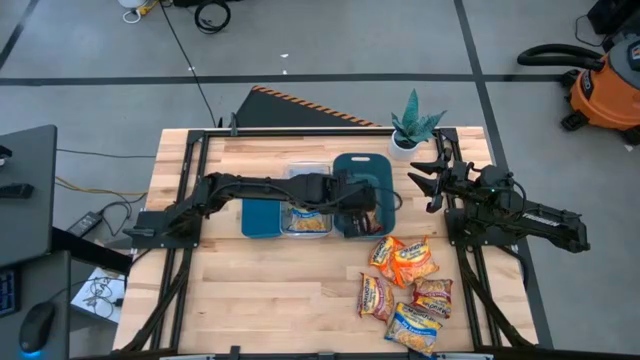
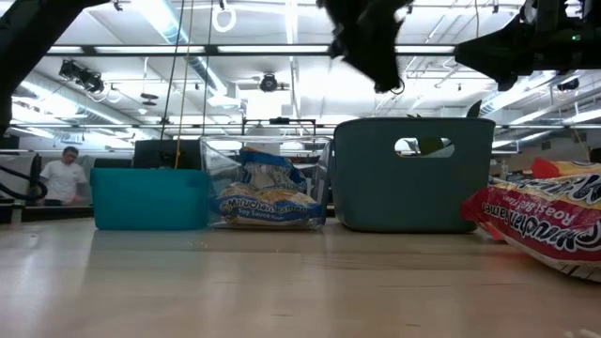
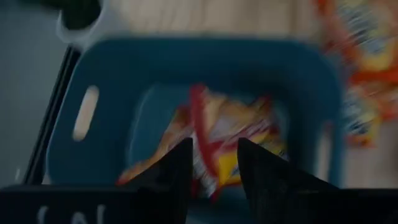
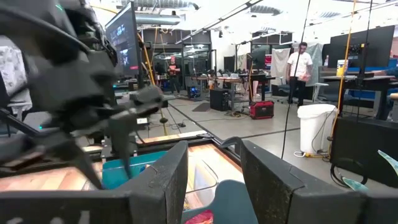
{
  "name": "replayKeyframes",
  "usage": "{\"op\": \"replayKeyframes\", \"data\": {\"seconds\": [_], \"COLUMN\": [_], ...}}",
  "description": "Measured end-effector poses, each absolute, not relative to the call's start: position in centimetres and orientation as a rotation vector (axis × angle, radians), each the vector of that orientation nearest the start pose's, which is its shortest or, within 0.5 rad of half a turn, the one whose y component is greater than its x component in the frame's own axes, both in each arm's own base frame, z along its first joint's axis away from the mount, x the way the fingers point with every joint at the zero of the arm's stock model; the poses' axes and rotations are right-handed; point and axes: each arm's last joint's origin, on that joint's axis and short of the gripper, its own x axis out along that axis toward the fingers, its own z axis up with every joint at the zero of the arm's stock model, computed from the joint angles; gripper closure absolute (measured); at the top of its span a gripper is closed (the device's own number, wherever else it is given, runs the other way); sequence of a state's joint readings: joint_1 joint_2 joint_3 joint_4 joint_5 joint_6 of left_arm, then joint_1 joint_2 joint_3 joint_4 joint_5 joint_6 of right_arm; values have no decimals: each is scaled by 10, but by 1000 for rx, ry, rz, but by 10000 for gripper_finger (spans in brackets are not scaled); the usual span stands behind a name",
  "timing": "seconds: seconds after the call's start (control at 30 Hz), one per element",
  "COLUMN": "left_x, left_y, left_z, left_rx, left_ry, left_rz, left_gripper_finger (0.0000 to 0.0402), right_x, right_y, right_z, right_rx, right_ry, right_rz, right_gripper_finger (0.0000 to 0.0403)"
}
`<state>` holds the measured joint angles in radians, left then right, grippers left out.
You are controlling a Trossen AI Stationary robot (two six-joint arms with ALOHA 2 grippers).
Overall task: Sort Maruchan noodles
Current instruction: Put the red noodle pack into the right blue bin
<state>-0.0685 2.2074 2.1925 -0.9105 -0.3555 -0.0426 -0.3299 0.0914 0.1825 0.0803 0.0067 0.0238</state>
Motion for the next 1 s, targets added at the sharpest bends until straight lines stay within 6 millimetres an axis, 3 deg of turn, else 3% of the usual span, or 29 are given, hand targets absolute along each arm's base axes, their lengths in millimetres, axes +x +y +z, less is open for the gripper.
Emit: {"op": "replayKeyframes", "data": {"seconds": [0.2, 0.5, 0.77, 1.0], "left_x": [495, 495, 483, 476], "left_y": [-61, -106, -129, -128], "left_z": [297, 256, 214, 186], "left_rx": [88, 93, 124, 143], "left_ry": [719, 704, 789, 806], "left_rz": [26, -75, -117, -103], "left_gripper_finger": [268, 269, 269, 269], "right_x": [86, 86, 86, 86], "right_y": [-30, -30, -30, -30], "right_z": [226, 226, 226, 226], "right_rx": [-4, -4, -4, -4], "right_ry": [-174, -174, -173, -174], "right_rz": [-334, -334, -334, -334], "right_gripper_finger": [250, 250, 250, 250]}}
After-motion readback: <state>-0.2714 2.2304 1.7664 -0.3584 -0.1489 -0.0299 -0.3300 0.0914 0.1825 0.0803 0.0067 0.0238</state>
